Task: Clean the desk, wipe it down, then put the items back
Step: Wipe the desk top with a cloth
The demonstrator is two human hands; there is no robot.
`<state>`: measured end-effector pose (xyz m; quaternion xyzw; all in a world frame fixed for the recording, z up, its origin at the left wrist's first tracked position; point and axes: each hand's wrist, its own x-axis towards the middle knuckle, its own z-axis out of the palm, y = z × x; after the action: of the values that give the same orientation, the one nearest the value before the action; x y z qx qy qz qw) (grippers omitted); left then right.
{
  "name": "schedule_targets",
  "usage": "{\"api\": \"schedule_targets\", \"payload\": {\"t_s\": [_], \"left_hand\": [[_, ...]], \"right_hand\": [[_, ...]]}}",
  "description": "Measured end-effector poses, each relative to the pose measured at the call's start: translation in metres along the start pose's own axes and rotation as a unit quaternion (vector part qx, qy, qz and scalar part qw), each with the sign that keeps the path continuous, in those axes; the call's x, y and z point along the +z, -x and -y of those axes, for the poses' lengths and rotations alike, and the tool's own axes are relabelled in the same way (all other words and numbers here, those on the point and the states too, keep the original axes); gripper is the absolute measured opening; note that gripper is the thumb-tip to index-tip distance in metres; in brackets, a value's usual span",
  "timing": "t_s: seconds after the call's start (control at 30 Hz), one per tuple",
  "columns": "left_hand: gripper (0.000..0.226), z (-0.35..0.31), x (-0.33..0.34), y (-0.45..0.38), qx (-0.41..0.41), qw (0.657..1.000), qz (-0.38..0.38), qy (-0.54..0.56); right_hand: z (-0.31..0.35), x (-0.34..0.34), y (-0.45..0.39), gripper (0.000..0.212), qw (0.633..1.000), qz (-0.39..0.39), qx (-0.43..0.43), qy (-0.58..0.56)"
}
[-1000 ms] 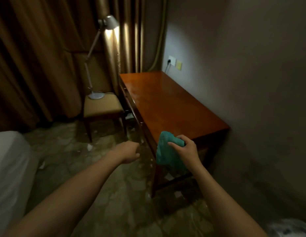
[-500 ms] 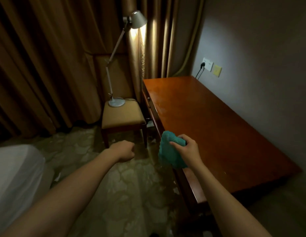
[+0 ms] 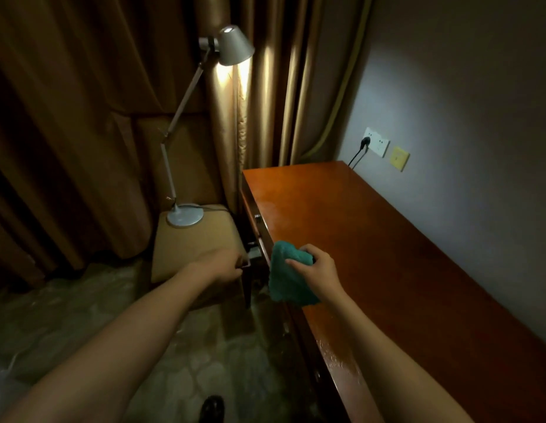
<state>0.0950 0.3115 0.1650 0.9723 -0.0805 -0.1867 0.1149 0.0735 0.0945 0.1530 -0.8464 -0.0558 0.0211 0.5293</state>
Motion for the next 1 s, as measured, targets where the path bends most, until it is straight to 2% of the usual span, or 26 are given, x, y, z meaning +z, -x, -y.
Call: {"api": "schedule_targets", "payload": {"t_s": [0.2, 0.33, 0.43, 0.5, 0.67, 0.8, 1.0], "left_hand": [[0.028, 0.052, -0.056, -0.115, 0.031, 0.999, -0.011, -0.037], [0.022, 0.07, -0.081, -0.191, 0.052, 0.996, 0.016, -0.077], [0.012, 0.062, -0.09, -0.248, 0.101, 0.988, 0.036, -0.109], [0.016, 0.052, -0.093, -0.288, 0.124, 0.984, 0.049, -0.12], [0.029, 0.016, -0.097, -0.388, 0.134, 0.977, 0.094, -0.14], [0.029, -0.013, -0.113, -0.457, 0.158, 0.973, 0.088, -0.141], [0.029, -0.026, -0.112, -0.53, 0.166, 0.973, 0.108, -0.121]], "right_hand": [[-0.002, 0.019, -0.122, 0.01, 0.998, -0.05, 0.021, 0.023], [-0.011, 0.011, -0.176, 0.012, 0.996, -0.075, 0.046, 0.03], [-0.033, -0.002, -0.212, 0.011, 0.991, -0.107, 0.075, 0.027], [-0.049, -0.011, -0.238, 0.014, 0.988, -0.12, 0.098, 0.023], [-0.088, -0.042, -0.311, 0.011, 0.979, -0.163, 0.122, 0.02], [-0.109, -0.066, -0.357, 0.011, 0.957, -0.225, 0.176, -0.038], [-0.135, -0.081, -0.41, 0.016, 0.945, -0.233, 0.227, -0.012]]}}
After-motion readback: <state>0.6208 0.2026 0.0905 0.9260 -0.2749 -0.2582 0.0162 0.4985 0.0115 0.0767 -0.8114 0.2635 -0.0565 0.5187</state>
